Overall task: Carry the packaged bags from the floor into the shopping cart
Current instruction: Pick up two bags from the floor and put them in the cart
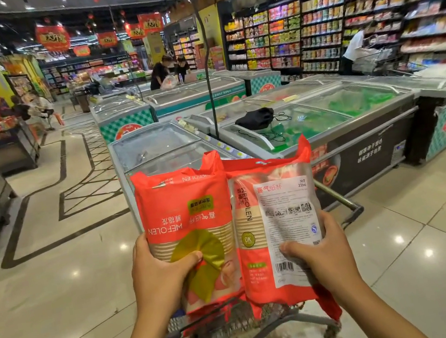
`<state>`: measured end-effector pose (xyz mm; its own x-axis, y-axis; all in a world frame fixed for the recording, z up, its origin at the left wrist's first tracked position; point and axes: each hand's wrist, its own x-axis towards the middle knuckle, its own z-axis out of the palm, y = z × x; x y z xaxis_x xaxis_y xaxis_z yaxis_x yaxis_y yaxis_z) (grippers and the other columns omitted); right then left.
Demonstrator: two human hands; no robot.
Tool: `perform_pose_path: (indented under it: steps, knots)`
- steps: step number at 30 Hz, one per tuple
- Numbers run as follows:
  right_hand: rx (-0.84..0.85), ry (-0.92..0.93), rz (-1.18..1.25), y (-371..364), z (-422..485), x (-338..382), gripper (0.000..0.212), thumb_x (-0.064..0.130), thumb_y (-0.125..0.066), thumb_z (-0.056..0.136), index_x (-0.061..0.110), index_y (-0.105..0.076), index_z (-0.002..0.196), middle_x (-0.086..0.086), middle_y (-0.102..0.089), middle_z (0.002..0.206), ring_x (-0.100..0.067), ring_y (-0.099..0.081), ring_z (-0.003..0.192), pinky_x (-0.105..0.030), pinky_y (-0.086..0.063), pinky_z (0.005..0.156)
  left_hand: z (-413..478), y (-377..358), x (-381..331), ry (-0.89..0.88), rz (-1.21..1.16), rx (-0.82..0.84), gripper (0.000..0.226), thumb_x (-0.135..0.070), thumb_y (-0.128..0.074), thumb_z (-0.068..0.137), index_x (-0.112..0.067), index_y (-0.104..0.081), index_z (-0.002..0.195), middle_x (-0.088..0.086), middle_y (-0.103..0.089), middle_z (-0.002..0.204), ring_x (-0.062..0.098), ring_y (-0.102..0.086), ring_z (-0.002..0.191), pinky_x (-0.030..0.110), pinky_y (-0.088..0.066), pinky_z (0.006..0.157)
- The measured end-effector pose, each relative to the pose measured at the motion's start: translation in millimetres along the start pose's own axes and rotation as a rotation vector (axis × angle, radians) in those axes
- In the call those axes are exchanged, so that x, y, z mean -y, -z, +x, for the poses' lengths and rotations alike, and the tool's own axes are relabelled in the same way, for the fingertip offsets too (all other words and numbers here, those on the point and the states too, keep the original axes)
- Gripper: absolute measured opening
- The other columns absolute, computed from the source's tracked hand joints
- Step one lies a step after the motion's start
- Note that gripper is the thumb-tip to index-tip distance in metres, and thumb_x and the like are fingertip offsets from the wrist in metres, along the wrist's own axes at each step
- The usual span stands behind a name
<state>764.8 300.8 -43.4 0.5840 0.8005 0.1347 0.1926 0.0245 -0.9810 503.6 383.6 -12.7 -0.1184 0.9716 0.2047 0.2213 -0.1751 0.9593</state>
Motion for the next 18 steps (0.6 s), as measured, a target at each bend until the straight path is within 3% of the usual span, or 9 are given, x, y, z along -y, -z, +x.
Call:
perform_pose_path:
  steps: [3, 6, 10, 13, 15, 18]
  knots:
    - [-0.006, -0.013, -0.032, -18, 50, -1, 0.072, 0.036, -0.085, 0.047, 0.043, -0.053, 0.111, 0.003, -0.065, 0.119, -0.015, -0.070, 0.098, -0.044, -0.062, 0.079, 51, -25, 16, 0.049, -0.031, 0.012, 0.078, -0.032, -0.094, 0.039, -0.042, -0.055, 0.106, -0.005, -0.072, 0.103, 0.018, -0.072, 0.089, 0.051, -0.061, 0.079]
    - [-0.004, -0.031, -0.069, -38, 94, -5, 0.068, 0.025, -0.090, 0.056, 0.043, -0.052, 0.109, 0.004, -0.065, 0.119, -0.013, -0.071, 0.096, -0.041, -0.063, 0.076, 99, -47, 35, 0.118, -0.047, 0.037, 0.078, -0.016, -0.101, 0.046, -0.036, -0.057, 0.107, -0.004, -0.073, 0.100, 0.021, -0.073, 0.088, 0.053, -0.061, 0.080]
    - [-0.015, -0.051, -0.100, -56, 142, -22, 0.069, 0.031, -0.086, 0.050, 0.037, -0.054, 0.110, 0.001, -0.065, 0.117, -0.014, -0.071, 0.095, -0.041, -0.062, 0.076, 149, -72, 58, 0.144, -0.011, 0.066, 0.073, -0.028, -0.097, 0.044, -0.037, -0.056, 0.105, -0.007, -0.072, 0.097, 0.021, -0.071, 0.087, 0.044, -0.059, 0.076]
    - [-0.012, -0.106, -0.113, -61, 175, -44, 0.071, 0.029, -0.091, 0.053, 0.038, -0.055, 0.113, 0.002, -0.067, 0.115, -0.015, -0.070, 0.096, -0.044, -0.062, 0.078, 174, -90, 76, 0.176, -0.007, 0.103, 0.074, -0.011, -0.097, 0.059, -0.026, -0.056, 0.119, -0.001, -0.071, 0.103, 0.020, -0.070, 0.088, 0.034, -0.055, 0.067]
    - [-0.003, -0.137, -0.129, -63, 198, -60, 0.073, 0.039, -0.090, 0.047, 0.043, -0.054, 0.111, 0.002, -0.066, 0.115, -0.018, -0.070, 0.097, -0.048, -0.062, 0.079, 191, -103, 92, 0.207, 0.015, 0.133, 0.077, -0.010, -0.096, 0.063, -0.019, -0.054, 0.127, 0.000, -0.070, 0.106, 0.019, -0.070, 0.089, 0.031, -0.054, 0.065]
    - [-0.009, -0.211, -0.126, -67, 234, -82, 0.075, 0.042, -0.087, 0.043, 0.040, -0.054, 0.109, -0.002, -0.066, 0.114, -0.021, -0.074, 0.091, -0.047, -0.064, 0.071, 212, -123, 115, 0.265, 0.024, 0.146, 0.072, -0.013, -0.096, 0.063, -0.024, -0.054, 0.121, -0.006, -0.069, 0.101, 0.016, -0.069, 0.089, 0.029, -0.051, 0.066]
